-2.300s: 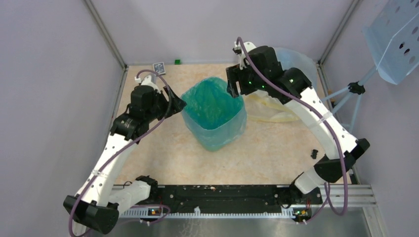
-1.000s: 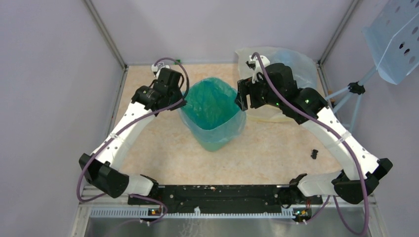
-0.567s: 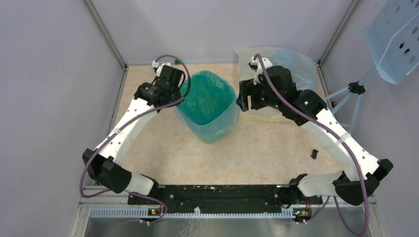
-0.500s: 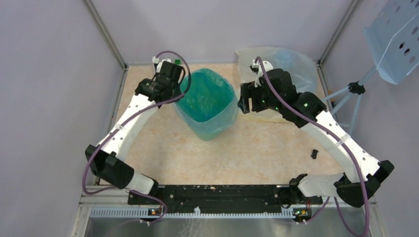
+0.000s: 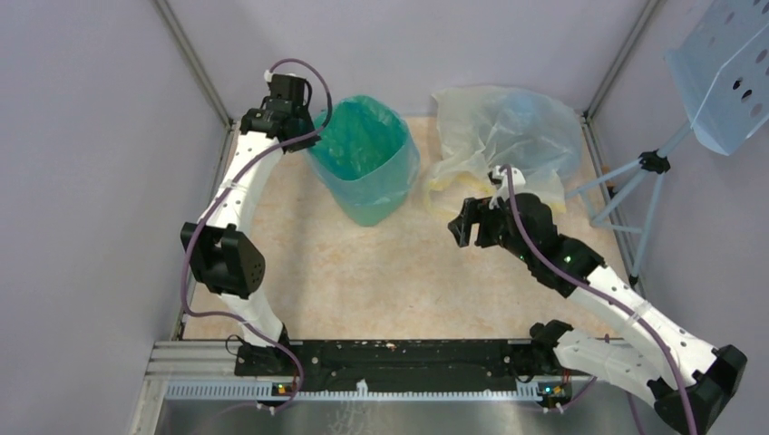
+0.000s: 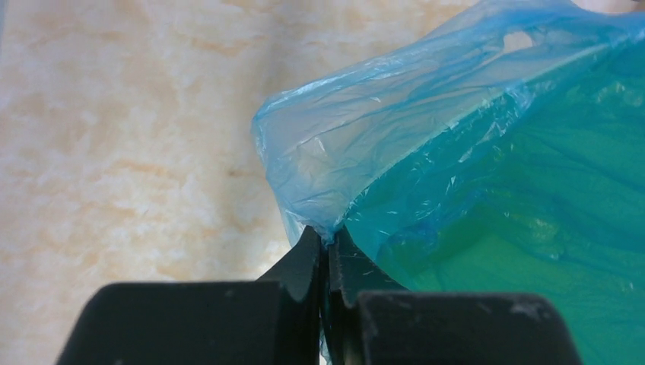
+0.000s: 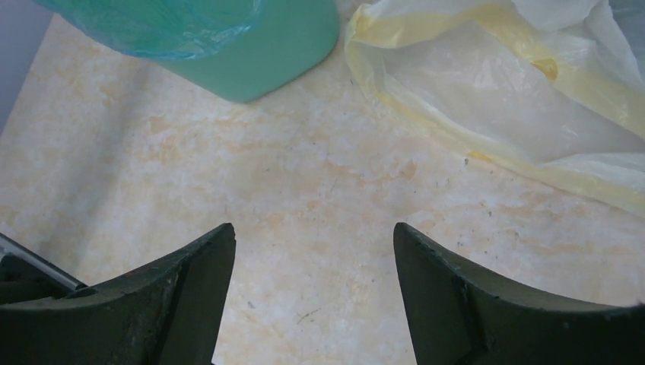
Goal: Put the trash bags into the trash bin
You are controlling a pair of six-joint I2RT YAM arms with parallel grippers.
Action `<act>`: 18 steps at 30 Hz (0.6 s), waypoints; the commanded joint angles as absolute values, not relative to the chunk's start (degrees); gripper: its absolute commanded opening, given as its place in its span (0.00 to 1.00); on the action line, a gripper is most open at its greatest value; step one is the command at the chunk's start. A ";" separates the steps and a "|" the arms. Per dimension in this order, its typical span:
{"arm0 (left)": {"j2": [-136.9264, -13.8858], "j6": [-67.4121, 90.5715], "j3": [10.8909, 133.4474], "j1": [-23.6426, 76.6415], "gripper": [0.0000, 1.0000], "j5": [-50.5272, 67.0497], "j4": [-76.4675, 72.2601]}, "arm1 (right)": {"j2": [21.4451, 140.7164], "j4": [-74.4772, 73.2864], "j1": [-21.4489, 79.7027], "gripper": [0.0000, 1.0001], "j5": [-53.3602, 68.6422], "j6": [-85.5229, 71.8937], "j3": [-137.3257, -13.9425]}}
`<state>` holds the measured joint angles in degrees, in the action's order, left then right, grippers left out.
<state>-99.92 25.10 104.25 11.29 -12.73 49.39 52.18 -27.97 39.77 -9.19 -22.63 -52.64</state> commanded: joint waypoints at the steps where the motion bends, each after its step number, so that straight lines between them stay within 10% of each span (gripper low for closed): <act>1: -102.53 25.90 108.98 12.13 0.02 -1.07 41.73 | 47.31 -11.49 39.11 0.76 -8.14 -25.92 -45.08; 4: -103.06 27.27 108.66 12.13 0.16 1.73 38.69 | 46.88 -8.27 39.15 0.81 -8.65 -26.38 -42.92; 9: -102.42 29.38 108.63 12.21 0.69 2.08 36.76 | 46.46 -3.58 39.17 0.86 -12.60 -21.92 -41.25; 18: -88.52 28.71 98.83 12.22 0.99 -1.68 33.66 | 42.41 11.07 39.14 0.88 -25.47 -13.95 -32.23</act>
<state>-99.81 28.82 103.96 12.32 0.82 38.94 44.49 1.43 39.59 -16.36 -16.25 -35.68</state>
